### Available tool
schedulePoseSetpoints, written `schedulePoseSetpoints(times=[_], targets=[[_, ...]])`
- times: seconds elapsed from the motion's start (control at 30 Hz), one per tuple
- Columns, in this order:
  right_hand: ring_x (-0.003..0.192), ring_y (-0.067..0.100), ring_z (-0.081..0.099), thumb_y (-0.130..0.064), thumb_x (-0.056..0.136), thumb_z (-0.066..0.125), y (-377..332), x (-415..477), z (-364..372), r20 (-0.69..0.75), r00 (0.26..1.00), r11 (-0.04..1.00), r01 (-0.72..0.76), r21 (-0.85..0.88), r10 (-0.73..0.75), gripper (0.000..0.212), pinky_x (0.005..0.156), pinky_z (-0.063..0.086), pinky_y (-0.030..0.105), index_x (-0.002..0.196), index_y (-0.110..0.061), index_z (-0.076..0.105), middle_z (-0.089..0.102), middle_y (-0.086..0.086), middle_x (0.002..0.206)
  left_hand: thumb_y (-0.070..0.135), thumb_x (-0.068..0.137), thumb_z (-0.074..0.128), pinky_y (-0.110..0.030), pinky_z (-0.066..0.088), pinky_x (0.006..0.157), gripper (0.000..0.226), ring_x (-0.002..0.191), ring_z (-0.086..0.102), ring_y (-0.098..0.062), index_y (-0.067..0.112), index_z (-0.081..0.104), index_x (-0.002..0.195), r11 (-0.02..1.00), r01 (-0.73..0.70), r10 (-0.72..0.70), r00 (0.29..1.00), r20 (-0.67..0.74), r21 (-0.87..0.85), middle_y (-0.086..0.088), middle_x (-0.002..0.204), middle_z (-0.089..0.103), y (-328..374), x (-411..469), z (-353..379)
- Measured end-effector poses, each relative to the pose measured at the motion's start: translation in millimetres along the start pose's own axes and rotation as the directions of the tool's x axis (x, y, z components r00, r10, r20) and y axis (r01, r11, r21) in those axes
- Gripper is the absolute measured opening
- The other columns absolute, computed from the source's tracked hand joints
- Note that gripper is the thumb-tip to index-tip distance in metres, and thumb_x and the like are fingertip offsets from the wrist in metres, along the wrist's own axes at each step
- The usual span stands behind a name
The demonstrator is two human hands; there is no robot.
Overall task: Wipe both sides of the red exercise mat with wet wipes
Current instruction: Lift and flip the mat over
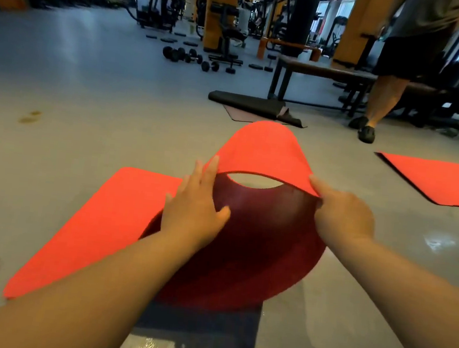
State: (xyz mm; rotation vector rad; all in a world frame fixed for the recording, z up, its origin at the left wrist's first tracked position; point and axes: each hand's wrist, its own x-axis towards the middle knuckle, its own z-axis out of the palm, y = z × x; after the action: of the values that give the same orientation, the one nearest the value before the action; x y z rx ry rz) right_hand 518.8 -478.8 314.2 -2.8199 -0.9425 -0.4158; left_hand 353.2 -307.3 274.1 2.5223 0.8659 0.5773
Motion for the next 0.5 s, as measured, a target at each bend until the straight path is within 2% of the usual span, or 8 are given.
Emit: schedulePoseSetpoints(times=[0.07,0.13,0.17,0.23,0.33,0.4,0.47,0.5], targets=[[0.101,0.032,0.062,-0.018,0.095,0.039,-33.7,17.2,-21.8,-0.036,0.971,0.961,0.227,-0.159,-0.235,0.057,0.072,0.044,0.033,0.143,-0.046,0.027,0.063,0.007,0.117,0.04,0.085,0.061,-0.047,0.039,0.104,0.087,0.141,0.029,-0.027,0.047,0.002,0.149,0.979,-0.146,0.168,0.974,-0.152,0.144,0.005,0.161,0.009,17.0,18.7,-36.1],[0.1,0.031,0.062,-0.021,0.098,0.04,-64.7,26.3,-38.7,-0.12,0.925,0.927,0.341,-0.156,-0.361,0.052,0.068,0.04,0.033,0.142,-0.046,0.03,0.064,0.003,0.116,0.037,0.094,0.051,-0.042,0.044,0.093,0.064,0.13,0.044,-0.029,0.045,0.019,0.148,0.947,-0.154,0.195,0.973,-0.122,0.281,0.002,0.155,0.03,23.1,36.3,-66.2],[0.102,0.031,0.061,-0.023,0.097,0.042,-75.7,28.7,-41.8,-0.158,0.922,0.935,0.343,-0.087,-0.353,0.049,0.07,0.041,0.034,0.141,-0.045,0.034,0.063,0.002,0.118,0.032,0.096,0.047,-0.04,0.045,0.089,0.053,0.122,0.051,-0.032,0.041,0.031,0.146,0.944,-0.13,0.172,0.979,-0.114,0.303,-0.003,0.146,0.044,16.6,45.0,-74.5],[0.106,0.032,0.058,-0.021,0.092,0.048,-83.5,25.7,-31.2,-0.175,0.96,0.962,0.242,0.129,-0.218,0.052,0.078,0.046,0.037,0.138,-0.044,0.039,0.061,0.003,0.123,0.02,0.096,0.044,-0.04,0.045,0.086,0.048,0.112,0.056,-0.036,0.035,0.043,0.141,0.978,-0.016,0.051,0.986,-0.161,0.21,-0.011,0.13,0.059,-6.8,50.0,-86.4],[0.102,0.035,0.059,-0.013,0.084,0.048,-78.6,8.3,1.9,0.008,0.999,0.927,-0.04,0.374,0.04,0.062,0.079,0.048,0.038,0.137,-0.044,0.039,0.063,0.009,0.119,0.005,0.087,0.044,-0.039,0.047,0.087,0.059,0.109,0.059,-0.037,0.034,0.049,0.138,0.992,0.121,-0.109,0.965,-0.24,0.034,-0.016,0.122,0.063,-53.2,43.9,-100.7],[0.103,0.036,0.059,-0.008,0.084,0.047,-87.2,3.5,8.5,0.053,0.995,0.915,-0.103,0.391,0.09,0.063,0.082,0.047,0.037,0.137,-0.042,0.043,0.063,0.011,0.12,0.003,0.083,0.044,-0.04,0.048,0.087,0.064,0.108,0.06,-0.036,0.035,0.048,0.139,0.977,0.199,-0.184,0.969,-0.163,0.077,-0.016,0.124,0.062,-73.3,32.2,-102.9],[0.105,0.034,0.059,-0.007,0.086,0.045,-107.3,9.7,-2.0,0.003,1.0,0.964,-0.019,0.263,0.019,0.063,0.083,0.047,0.037,0.139,-0.042,0.041,0.062,0.009,0.122,0.005,0.083,0.046,-0.042,0.048,0.091,0.067,0.114,0.056,-0.034,0.033,0.037,0.144,0.955,0.247,-0.231,0.966,-0.112,0.165,-0.014,0.141,0.048,-79.9,23.0,-106.3],[0.105,0.033,0.059,-0.008,0.088,0.044,-119.9,15.4,-10.9,-0.029,0.998,0.983,0.054,0.177,-0.049,0.062,0.083,0.047,0.037,0.14,-0.042,0.039,0.061,0.007,0.122,0.007,0.082,0.05,-0.045,0.044,0.097,0.073,0.123,0.05,-0.033,0.031,0.028,0.147,0.952,0.202,-0.172,0.974,-0.145,0.231,-0.011,0.152,0.033,-80.1,21.5,-108.6]])
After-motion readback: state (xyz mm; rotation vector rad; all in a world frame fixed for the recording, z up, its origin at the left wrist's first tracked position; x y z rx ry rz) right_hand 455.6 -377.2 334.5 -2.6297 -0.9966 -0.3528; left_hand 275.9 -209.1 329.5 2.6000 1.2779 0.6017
